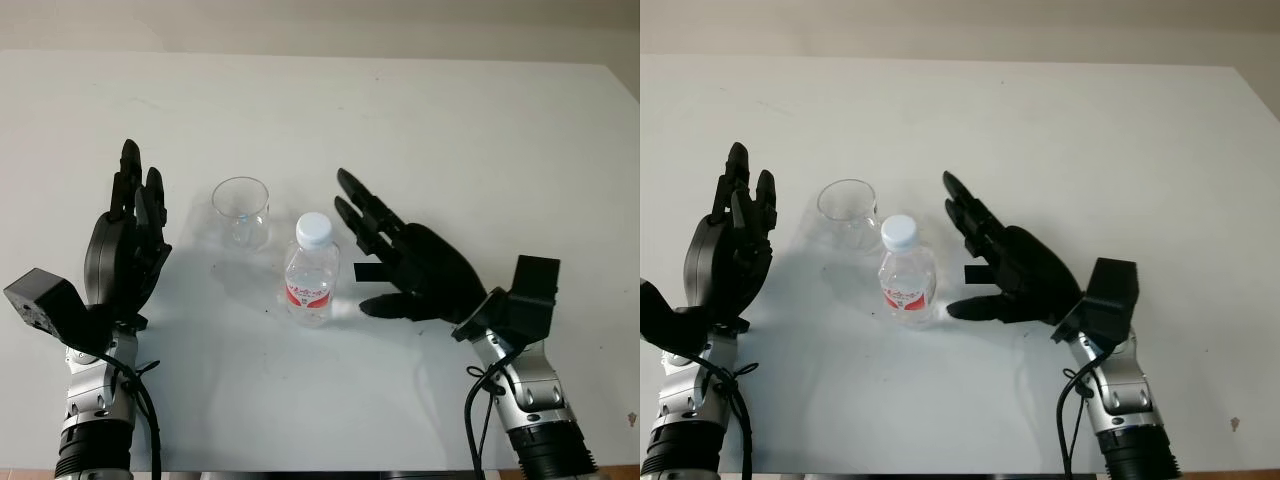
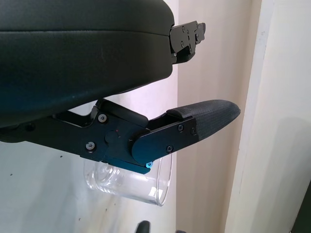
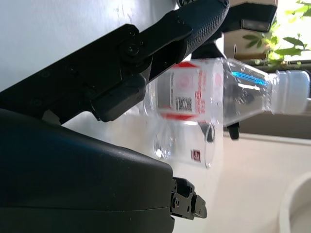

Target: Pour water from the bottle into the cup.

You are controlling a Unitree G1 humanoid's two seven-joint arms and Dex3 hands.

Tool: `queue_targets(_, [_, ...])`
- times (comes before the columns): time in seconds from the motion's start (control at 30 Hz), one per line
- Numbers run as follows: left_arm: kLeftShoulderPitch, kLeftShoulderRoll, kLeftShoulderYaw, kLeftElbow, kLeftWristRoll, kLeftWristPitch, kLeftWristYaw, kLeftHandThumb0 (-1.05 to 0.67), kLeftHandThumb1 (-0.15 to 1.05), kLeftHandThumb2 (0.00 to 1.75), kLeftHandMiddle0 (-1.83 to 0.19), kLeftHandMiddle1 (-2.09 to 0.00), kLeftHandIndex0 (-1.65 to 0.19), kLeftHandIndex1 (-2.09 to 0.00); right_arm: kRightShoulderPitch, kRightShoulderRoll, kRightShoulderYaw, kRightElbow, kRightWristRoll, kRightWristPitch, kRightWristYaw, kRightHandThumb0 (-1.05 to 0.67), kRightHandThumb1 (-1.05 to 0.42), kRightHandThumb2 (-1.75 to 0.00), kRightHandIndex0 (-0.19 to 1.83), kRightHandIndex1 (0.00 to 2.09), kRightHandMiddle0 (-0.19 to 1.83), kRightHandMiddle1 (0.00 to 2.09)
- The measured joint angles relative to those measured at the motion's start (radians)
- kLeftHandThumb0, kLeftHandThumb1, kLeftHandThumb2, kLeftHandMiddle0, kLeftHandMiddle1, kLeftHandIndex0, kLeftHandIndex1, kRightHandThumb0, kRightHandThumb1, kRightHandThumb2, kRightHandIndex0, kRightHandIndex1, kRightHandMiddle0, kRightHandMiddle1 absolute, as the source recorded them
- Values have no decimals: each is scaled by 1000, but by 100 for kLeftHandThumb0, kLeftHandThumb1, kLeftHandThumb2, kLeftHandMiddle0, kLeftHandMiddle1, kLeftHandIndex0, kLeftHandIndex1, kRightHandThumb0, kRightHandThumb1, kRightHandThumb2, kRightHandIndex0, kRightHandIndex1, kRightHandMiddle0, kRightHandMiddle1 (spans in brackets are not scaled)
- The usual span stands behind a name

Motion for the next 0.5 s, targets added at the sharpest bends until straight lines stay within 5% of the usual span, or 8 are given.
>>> queue_targets(0.5, [-17, 2, 0, 2, 5, -2, 4, -69, 105, 76, 19, 0, 19, 0, 4, 21, 50, 4, 2, 7, 54, -89, -75, -5, 1, 10, 0, 11])
